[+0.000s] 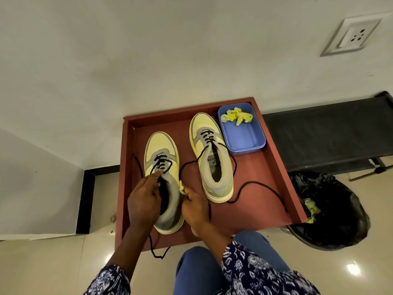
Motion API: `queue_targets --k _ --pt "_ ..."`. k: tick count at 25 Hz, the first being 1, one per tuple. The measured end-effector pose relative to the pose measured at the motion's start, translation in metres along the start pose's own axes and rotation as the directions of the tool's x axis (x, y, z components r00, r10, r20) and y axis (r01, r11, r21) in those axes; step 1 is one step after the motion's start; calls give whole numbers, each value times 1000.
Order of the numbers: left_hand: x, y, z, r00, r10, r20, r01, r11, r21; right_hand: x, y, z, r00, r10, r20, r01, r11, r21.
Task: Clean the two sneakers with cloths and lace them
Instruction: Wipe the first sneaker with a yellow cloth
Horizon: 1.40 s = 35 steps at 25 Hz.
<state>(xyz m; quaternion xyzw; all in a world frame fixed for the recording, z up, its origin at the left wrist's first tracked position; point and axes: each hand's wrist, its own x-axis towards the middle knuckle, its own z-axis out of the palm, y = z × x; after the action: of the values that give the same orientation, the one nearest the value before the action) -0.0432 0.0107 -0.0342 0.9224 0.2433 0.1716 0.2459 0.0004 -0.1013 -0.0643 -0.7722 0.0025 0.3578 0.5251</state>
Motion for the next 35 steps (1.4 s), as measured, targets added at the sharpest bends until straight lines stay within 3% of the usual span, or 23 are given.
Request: queue_targets --k 7,10,14,21,25,29,35 --pt "-2 0 -1 1000 -16 3 16 1000 -7 -38 14 -3 996 -87 22 89 990 -108" --pt "-1 -1 -1 1000 -14 4 14 1000 -8 -42 13 -15 998 -35 58 40 996 -85" --pt "-2 -1 -2 1000 -8 3 8 1000 -12 -32 13 -18 993 -35 -111 43 997 63" --pt "-2 -4 0 1000 3 9 -2 1000 -27 -32 9 7 980 -13 -197 42 989 145" --pt "-2 -3 -1 1000 21 10 -20 1000 -11 2 -11 2 983 16 -185 0 996 87" --pt "-2 -2 -1 999 35 4 -35 999 -4 30 -37 0 984 -40 -171 69 983 169" --pt "-3 -3 0 1000 21 -9 -21 1000 -4 -3 -22 4 975 -119 -187 143 983 117"
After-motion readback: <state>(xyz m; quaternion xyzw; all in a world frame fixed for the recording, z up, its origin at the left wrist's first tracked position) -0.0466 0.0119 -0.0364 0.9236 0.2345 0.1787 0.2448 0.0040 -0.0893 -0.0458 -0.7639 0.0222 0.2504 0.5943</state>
